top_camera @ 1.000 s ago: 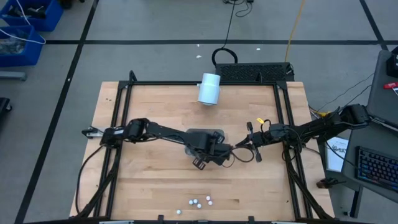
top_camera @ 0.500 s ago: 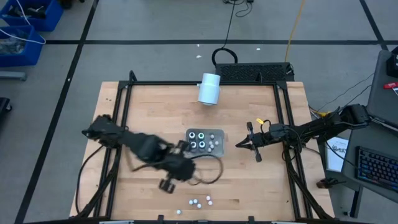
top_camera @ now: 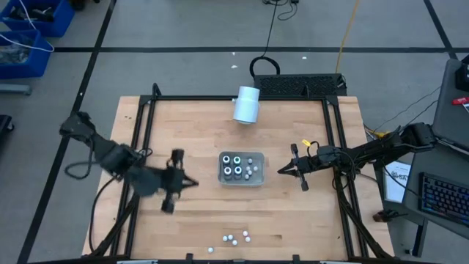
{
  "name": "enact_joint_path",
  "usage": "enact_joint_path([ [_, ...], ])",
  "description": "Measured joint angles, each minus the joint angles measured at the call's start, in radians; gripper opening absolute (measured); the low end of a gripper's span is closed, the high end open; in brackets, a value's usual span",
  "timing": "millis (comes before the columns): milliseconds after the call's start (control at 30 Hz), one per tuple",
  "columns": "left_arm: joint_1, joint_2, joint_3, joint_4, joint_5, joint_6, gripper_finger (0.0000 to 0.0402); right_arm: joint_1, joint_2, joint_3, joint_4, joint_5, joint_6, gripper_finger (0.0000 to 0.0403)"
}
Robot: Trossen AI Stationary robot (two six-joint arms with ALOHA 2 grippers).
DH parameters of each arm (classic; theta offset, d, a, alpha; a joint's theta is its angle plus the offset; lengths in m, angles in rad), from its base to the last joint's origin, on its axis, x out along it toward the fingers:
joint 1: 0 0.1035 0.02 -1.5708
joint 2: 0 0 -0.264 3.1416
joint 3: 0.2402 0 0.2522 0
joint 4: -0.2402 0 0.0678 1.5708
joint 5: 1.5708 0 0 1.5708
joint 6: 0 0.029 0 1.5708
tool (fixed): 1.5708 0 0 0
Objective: Pick & Place food coloring
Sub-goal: Put the small yellow food coloring bottle into the gray bin
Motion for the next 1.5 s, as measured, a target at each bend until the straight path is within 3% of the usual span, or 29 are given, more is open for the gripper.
enact_joint_path([
  [167, 0.032, -0.23, -0.477, 0.512, 0.042, 0.124, 0.0006, 0.0, 0.0, 0.0, 0.0, 0.0, -0.002, 0.0],
  [300, 0.033, -0.316, -0.767, 0.934, 0.022, 0.081, 0.0004, 0.0, 0.0, 0.0, 0.0, 0.0, -0.017, 0.0],
  [433, 0.023, -0.317, -0.919, 1.065, -0.036, 0.041, 0.0004, 0.007, 0.001, 0.014, -0.01, -0.023, -0.009, 0.0],
  [567, 0.026, -0.289, -1.022, 1.137, -0.202, 0.008, 0.0008, 0.076, 0.0, 0.136, -0.152, -0.048, -0.011, 0.0],
  [767, 0.026, -0.271, -1.112, 1.267, -0.302, 0.019, 0.0018, 0.297, 0.082, 0.467, -0.661, 0.223, -0.013, 0.0],
  [900, 0.027, -0.271, -1.13, 1.278, -0.304, 0.017, 0.0007, 0.384, 0.229, 0.709, -0.91, 0.284, 0.05, 0.0],
  [1033, 0.041, -0.271, -1.131, 1.282, -0.303, -0.011, 0.0005, 0.401, 0.421, 0.962, -1.105, 0.289, 0.077, 0.0],
  [1300, 0.043, -0.271, -1.131, 1.28, -0.267, -0.031, 0.0041, 0.433, 0.793, 1.431, -1.436, 0.201, 0.147, 0.0],
  [1500, 0.043, -0.271, -1.131, 1.28, -0.267, 0.022, 0.0046, 0.465, 0.967, 1.572, -1.46, 0.145, 0.04, 0.0001],
])
